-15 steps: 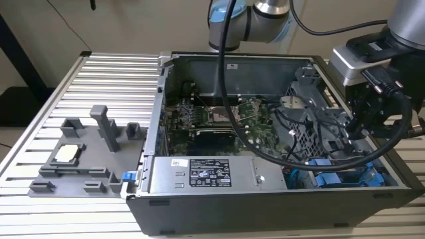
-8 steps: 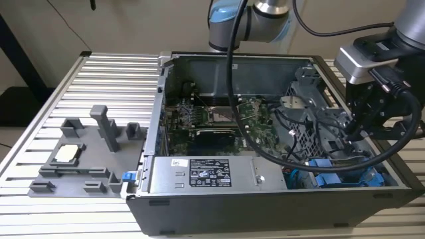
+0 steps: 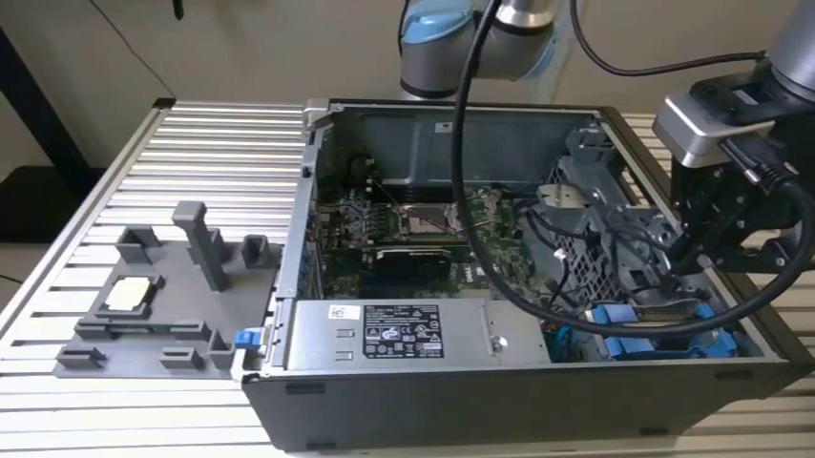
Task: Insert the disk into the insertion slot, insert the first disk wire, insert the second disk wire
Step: 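Insert the first disk wire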
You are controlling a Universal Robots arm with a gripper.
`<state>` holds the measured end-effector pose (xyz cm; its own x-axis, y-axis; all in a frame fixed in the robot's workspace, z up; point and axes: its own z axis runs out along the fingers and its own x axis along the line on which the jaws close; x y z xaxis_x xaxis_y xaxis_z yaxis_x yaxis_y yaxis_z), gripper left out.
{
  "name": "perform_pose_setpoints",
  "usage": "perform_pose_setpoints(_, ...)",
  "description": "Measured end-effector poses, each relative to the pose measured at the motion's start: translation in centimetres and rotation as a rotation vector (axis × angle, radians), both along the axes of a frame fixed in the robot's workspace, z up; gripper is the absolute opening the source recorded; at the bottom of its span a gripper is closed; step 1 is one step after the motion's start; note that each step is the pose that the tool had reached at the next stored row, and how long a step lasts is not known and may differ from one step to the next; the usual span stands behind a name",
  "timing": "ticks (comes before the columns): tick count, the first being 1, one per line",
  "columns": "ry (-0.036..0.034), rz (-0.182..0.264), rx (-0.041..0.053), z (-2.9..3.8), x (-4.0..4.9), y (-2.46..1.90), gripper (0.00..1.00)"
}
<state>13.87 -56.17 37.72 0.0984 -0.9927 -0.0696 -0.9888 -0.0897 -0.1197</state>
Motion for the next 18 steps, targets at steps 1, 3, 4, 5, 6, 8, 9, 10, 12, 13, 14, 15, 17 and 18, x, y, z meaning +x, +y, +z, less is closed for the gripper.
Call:
perform_pose_setpoints(1, 0.0013, -0.001, -0.0001, -0.06, 0.13, 0.0, 0.19)
perform_pose_setpoints(3, 0.0051, -0.003, -0.0002, -0.17, 0.38, 0.0, 0.19)
perform_pose_setpoints(4, 0.0078, -0.003, 0.0, -0.21, 0.51, 0.0, 0.19)
perform_pose_setpoints(5, 0.0111, -0.004, 0.0, -0.25, 0.65, 0.0, 0.19)
perform_pose_setpoints(6, 0.0152, -0.004, 0.0, -0.28, 0.8, 0.0, 0.19)
perform_pose_setpoints(8, 0.0257, -0.004, 0.0, -0.31, 1.06, 0.0, 0.19)
perform_pose_setpoints(9, 0.0307, -0.005, 0.0, -0.33, 1.16, 0.0, 0.19)
perform_pose_setpoints(10, 0.0353, -0.005, 0.0, -0.35, 1.25, 0.0, 0.19)
perform_pose_setpoints(12, 0.0437, -0.006, 0.0002, -0.41, 1.39, 0.0, 0.19)
perform_pose_setpoints(13, 0.0467, -0.008, 0.0001, -0.44, 1.42, 0.0, 0.19)
perform_pose_setpoints(14, 0.0485, -0.011, 0.0001, -0.48, 1.44, -0.01, 0.19)
perform_pose_setpoints(15, 0.0495, -0.014, 0.0001, -0.54, 1.45, -0.03, 0.19)
perform_pose_setpoints(17, 0.0503, -0.02, 0.0003, -0.64, 1.46, -0.05, 0.19)
perform_pose_setpoints(18, 0.0513, -0.021, 0.0003, -0.67, 1.51, -0.09, 0.19)
